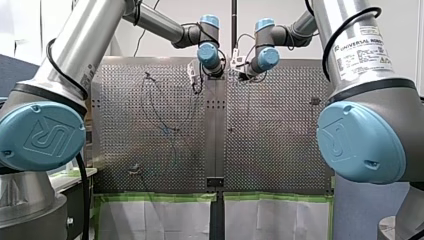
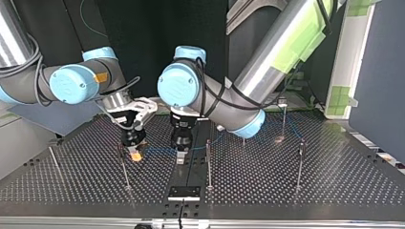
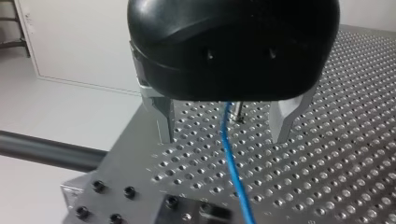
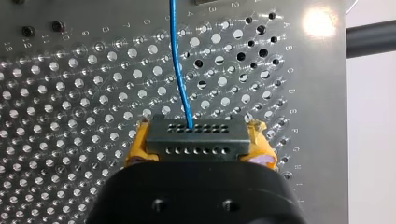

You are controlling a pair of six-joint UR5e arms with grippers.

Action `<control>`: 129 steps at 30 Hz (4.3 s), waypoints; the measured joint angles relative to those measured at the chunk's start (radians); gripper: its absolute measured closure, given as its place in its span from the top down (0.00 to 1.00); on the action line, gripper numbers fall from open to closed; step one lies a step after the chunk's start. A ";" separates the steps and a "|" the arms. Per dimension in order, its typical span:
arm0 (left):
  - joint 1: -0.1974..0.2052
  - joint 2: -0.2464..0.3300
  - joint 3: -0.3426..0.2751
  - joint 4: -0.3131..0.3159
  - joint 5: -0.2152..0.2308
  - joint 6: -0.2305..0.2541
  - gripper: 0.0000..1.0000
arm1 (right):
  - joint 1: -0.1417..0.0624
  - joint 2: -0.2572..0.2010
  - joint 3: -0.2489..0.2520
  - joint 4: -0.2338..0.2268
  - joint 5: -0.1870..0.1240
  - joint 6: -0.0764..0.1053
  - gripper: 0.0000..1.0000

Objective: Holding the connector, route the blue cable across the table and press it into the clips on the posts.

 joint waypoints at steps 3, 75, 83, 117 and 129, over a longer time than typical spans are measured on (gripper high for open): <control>0.000 -0.017 0.027 -0.003 -0.011 0.003 1.00 | -0.001 0.000 0.000 0.000 0.000 0.000 0.00; -0.011 0.001 -0.425 0.419 -0.038 -0.019 0.00 | -0.002 0.001 0.346 -0.163 0.017 -0.075 0.00; -0.019 -0.020 -0.488 0.483 -0.005 -0.013 0.00 | -0.002 0.003 0.417 -0.234 0.016 -0.069 0.00; -0.029 -0.120 -0.713 0.655 0.130 -0.051 0.00 | -0.044 0.068 0.571 -0.461 -0.023 -0.081 0.00; -0.017 -0.184 -0.615 0.584 0.144 -0.070 0.00 | -0.071 0.082 0.547 -0.465 -0.061 -0.073 0.00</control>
